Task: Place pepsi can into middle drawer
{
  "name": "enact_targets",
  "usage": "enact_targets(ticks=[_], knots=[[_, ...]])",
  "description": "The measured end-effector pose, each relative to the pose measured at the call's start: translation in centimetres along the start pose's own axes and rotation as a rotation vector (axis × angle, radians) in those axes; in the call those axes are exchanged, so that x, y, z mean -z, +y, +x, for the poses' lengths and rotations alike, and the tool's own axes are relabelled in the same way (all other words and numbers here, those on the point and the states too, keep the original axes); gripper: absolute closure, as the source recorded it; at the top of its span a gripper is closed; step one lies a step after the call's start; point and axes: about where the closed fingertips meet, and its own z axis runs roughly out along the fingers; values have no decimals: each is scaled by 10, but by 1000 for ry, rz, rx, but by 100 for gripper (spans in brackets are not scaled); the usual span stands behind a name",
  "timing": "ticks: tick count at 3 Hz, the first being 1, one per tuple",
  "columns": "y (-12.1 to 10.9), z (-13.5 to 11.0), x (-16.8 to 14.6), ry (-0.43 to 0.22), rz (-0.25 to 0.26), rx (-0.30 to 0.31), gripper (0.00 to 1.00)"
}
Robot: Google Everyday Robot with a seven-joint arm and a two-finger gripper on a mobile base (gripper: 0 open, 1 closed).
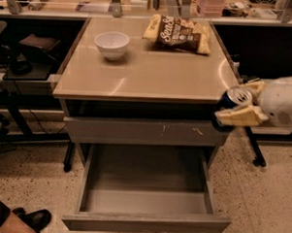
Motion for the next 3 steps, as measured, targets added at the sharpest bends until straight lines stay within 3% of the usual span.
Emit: enact_targets(ticks=[1, 2, 3], knots=[[4, 41, 10, 32, 68, -59, 100], [4, 41, 10, 32, 68, -59, 100], [23, 61, -19, 18, 49, -86, 100]])
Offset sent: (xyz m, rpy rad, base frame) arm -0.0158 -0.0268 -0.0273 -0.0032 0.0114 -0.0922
